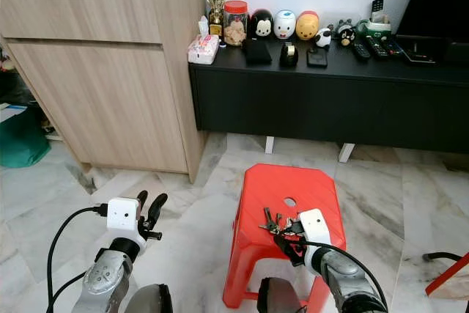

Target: Hang keys on a hook

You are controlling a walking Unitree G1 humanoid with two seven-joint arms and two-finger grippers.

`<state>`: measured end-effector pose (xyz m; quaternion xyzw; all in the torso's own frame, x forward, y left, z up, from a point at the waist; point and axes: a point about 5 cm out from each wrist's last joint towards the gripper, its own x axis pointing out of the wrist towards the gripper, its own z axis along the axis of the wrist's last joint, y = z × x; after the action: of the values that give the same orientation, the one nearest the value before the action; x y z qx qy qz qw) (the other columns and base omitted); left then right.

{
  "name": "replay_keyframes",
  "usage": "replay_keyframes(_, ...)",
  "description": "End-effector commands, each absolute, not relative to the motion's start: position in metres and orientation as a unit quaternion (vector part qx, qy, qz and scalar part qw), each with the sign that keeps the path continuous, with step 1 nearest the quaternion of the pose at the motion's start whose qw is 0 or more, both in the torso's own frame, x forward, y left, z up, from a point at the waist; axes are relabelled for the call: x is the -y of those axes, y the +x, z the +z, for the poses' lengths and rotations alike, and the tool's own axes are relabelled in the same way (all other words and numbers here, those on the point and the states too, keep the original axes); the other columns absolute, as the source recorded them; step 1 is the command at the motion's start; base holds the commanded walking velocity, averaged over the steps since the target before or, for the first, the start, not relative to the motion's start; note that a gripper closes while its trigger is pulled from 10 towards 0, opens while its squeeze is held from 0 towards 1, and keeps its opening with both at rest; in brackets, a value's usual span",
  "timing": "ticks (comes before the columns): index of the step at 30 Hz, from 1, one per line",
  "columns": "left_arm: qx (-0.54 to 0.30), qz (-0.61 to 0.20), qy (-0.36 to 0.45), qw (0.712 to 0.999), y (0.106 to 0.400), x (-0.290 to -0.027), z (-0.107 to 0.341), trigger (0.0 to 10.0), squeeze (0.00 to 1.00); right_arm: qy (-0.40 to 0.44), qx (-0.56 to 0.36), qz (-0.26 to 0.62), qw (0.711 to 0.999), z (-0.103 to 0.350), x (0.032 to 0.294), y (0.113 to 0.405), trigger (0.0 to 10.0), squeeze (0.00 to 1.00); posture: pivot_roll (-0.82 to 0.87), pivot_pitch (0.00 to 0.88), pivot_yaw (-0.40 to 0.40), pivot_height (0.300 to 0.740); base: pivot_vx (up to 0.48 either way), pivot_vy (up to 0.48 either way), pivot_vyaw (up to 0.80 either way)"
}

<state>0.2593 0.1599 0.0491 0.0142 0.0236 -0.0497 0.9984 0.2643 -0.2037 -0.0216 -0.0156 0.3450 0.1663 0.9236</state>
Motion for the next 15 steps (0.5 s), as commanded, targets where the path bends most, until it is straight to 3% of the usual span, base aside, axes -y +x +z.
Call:
replay_keyframes(1, -0.023, -0.052, 0.015, 0.998, 0.262, -0.16, 0.052, 10.0, 0.0, -0.019, -0.339, 0.17, 0.925, -0.018, 0.2, 0.269, 10.0, 0.0, -0.02, 0.0, -0.019, 0.592, 0.0, 0.0, 0.0)
replay_keyframes(8, -0.024, -0.052, 0.016, 0.998, 0.262, -0.16, 0.052, 10.0, 0.0, -0.024, -0.338, 0.176, 0.924, -0.017, 0.189, 0.275, 9.6, 0.0, -0.02, 0.0, -0.014, 0.592, 0.0, 0.0, 0.0)
replay_keyframes(9, -0.026, -0.052, 0.016, 0.998, 0.262, -0.16, 0.051, 10.0, 0.0, -0.026, -0.34, 0.175, 0.924, -0.017, 0.188, 0.276, 7.6, 0.0, -0.02, 0.0, -0.014, 0.592, 0.0, 0.0, 0.0)
replay_keyframes(10, -0.026, -0.052, 0.016, 0.998, 0.262, -0.16, 0.051, 10.0, 0.0, -0.027, -0.34, 0.175, 0.924, -0.017, 0.187, 0.276, 7.2, 0.0, -0.02, 0.0, -0.013, 0.592, 0.0, 0.0, 0.0)
replay_keyframes(14, -0.027, -0.053, 0.016, 0.998, 0.261, -0.16, 0.051, 10.0, 0.0, -0.028, -0.341, 0.175, 0.923, -0.017, 0.187, 0.276, 7.6, 0.0, -0.02, 0.0, -0.014, 0.592, 0.0, 0.0, 0.0)
replay_keyframes(15, -0.027, -0.053, 0.016, 0.998, 0.262, -0.16, 0.051, 10.0, 0.0, -0.033, -0.346, 0.17, 0.922, -0.018, 0.187, 0.276, 10.0, 0.0, -0.02, 0.0, -0.012, 0.592, 0.0, 0.0, 0.0)
